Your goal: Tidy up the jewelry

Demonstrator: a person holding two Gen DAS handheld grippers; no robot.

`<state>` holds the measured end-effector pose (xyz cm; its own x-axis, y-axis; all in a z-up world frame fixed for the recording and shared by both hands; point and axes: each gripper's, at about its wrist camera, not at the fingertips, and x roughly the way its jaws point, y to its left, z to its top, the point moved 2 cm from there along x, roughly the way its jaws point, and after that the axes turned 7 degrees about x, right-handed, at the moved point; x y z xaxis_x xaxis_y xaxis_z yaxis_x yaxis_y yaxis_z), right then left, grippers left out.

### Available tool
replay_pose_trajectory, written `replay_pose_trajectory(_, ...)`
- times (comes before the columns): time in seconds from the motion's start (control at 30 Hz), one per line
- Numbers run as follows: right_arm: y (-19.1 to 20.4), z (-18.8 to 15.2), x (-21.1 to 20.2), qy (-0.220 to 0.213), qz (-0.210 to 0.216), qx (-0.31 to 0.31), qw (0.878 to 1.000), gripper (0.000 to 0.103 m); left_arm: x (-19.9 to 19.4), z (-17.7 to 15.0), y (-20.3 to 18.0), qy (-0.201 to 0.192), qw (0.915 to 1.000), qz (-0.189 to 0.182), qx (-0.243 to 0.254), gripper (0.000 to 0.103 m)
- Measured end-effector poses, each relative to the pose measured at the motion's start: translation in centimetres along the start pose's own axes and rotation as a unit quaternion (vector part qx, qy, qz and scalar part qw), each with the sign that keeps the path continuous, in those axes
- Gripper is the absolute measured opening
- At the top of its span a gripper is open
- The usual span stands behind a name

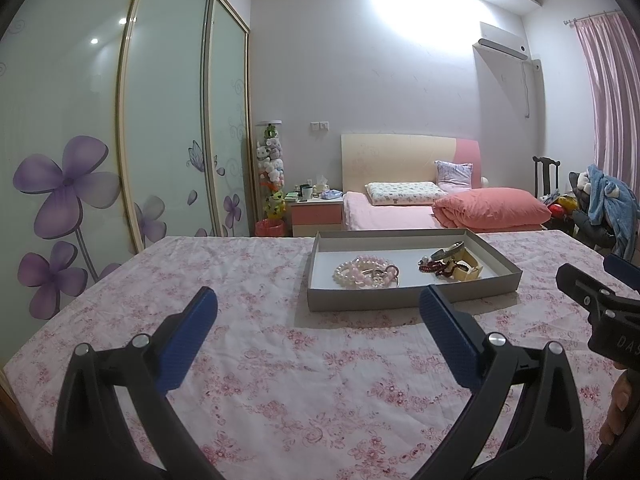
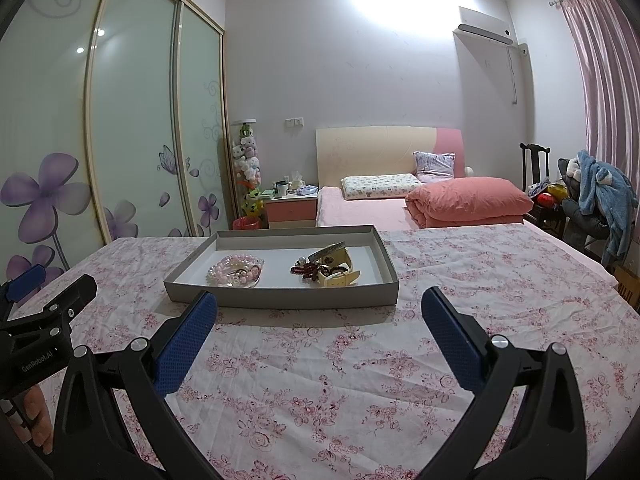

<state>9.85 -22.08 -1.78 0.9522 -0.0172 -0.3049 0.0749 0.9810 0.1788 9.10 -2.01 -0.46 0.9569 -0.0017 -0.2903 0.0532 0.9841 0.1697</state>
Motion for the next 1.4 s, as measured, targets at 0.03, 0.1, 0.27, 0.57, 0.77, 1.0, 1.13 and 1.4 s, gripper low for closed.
replay_pose_trajectory(0.03, 0.07, -0.04, -0.02, 0.0, 0.0, 0.0, 1.0, 0.101, -0.08, -0.06, -0.07, 0.0, 1.0, 0.0, 0.0, 0.099)
replay_pose_trajectory(0.1, 0.0, 0.01, 0.0, 0.0, 0.0, 0.0, 1.0, 0.101, 0.0, 0.02, 0.01, 0.0, 1.0, 0.001, 0.0, 0.099)
replay_pose_trajectory(0.27, -0.02, 0.05, 0.01, 0.0, 0.0, 0.001, 1.0, 0.101, -0.01, -0.2, -0.05, 0.005, 1.0, -0.003, -0.003, 0.099)
replay_pose_trajectory(0.57, -0.04, -0.01, -0.04, 0.001, 0.0, 0.001, 1.0, 0.101, 0.12, -0.27, -0.11, 0.006, 1.0, -0.002, -0.002, 0.099)
replay_pose_trajectory(0.77, -0.06, 0.02, -0.04, 0.001, 0.0, 0.001, 1.0, 0.101, -0.03, -0.34, -0.22, 0.007, 1.0, -0.002, -0.003, 0.099)
replay_pose_trajectory(1.0, -0.05, 0.05, -0.02, 0.001, 0.0, 0.002, 1.0, 0.101, 0.17, -0.24, -0.16, 0.008, 1.0, -0.003, -0.002, 0.099)
replay_pose_trajectory(1.13, 0.0, 0.02, -0.04, 0.002, -0.001, 0.002, 1.0, 0.101, 0.21, -0.21, -0.22, 0.008, 1.0, -0.004, -0.002, 0.099)
replay_pose_trajectory(1.4, -0.13, -0.03, -0.02, 0.002, 0.0, 0.002, 1.0, 0.101, 0.2, -0.15, -0.23, 0.008, 1.0, -0.004, -0.002, 0.099)
